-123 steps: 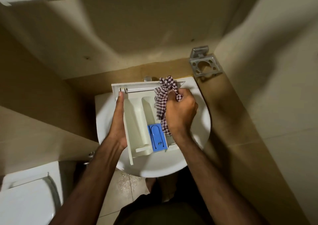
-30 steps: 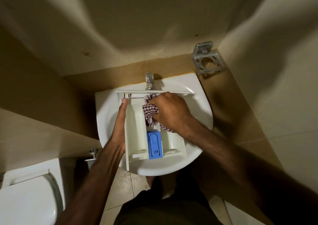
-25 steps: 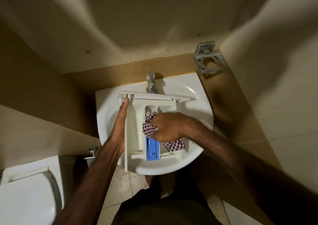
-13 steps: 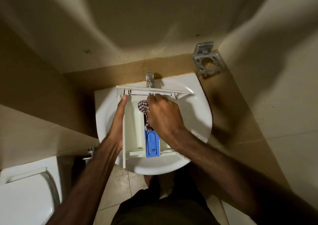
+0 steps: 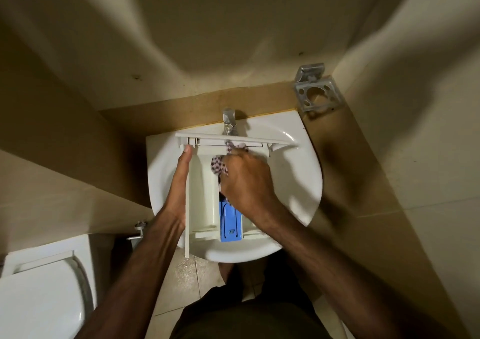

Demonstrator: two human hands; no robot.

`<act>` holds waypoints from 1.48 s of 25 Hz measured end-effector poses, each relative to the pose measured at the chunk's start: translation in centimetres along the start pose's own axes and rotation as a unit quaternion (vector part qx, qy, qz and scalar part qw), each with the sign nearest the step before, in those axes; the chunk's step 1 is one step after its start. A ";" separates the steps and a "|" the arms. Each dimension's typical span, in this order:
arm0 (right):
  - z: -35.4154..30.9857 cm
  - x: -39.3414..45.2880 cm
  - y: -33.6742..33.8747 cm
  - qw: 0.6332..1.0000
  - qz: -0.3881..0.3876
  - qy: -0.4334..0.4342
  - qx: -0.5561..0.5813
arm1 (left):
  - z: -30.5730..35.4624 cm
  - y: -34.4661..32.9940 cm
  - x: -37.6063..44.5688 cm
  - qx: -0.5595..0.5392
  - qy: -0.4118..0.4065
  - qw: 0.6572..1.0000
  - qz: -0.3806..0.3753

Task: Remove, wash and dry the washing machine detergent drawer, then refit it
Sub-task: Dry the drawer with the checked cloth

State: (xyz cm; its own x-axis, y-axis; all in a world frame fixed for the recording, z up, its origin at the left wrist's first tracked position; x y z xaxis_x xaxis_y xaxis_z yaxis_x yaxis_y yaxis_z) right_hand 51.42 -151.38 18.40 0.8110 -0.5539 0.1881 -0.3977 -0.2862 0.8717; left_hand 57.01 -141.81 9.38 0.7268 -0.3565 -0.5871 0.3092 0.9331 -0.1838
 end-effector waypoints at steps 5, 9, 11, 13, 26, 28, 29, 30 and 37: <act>2.1 -0.8 0.7 0.995 -0.033 -0.018 -0.096 | -2.3 -0.2 -0.2 -0.040 0.048 0.998 -0.001; 1.2 -2.4 8.2 0.962 0.263 -0.074 0.027 | -0.1 -1.5 -0.2 -0.067 0.024 0.997 -0.011; 0.4 -4.2 11.3 0.938 0.332 -0.033 0.100 | -0.2 -2.5 -0.2 -0.088 0.052 0.994 -0.041; -1.3 -4.2 10.8 0.948 0.300 0.030 0.103 | 0.0 -4.6 -1.3 -0.140 0.070 0.981 -0.113; -5.3 -3.8 -1.4 0.980 -0.065 0.124 -0.142 | -0.6 -4.3 -0.3 -0.187 0.124 0.970 -0.099; -5.1 -5.5 0.0 0.979 -0.128 0.115 -0.107 | -0.4 -3.0 0.2 -0.186 0.110 0.974 -0.064; -4.7 -5.2 0.1 0.980 -0.138 0.101 -0.105 | -0.3 -3.1 0.2 -0.179 0.114 0.975 -0.068; -4.7 -4.1 0.5 0.983 -0.119 0.085 -0.109 | -0.1 -3.8 -0.3 -0.172 0.122 0.973 -0.088; -5.7 -2.8 -0.2 0.993 -0.090 0.029 -0.067 | 1.4 -3.6 0.7 -0.166 0.086 0.977 -0.101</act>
State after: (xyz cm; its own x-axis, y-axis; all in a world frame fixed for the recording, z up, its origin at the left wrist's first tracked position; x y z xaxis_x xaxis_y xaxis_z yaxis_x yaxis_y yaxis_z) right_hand 51.72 -145.31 20.31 0.8883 -0.4569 0.0466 -0.1868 -0.2668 0.9455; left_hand 57.28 -145.53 10.76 0.5496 -0.5481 -0.6305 0.1983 0.8187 -0.5388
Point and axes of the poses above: each hand's wrist, its own x-axis towards the middle knuckle, its own y-axis out of the back of the hand, z = x × y, the point moved 10 cm from there along x, towards the middle knuckle, and after that the axes turned 15 degrees about z, right-handed, at the moved point
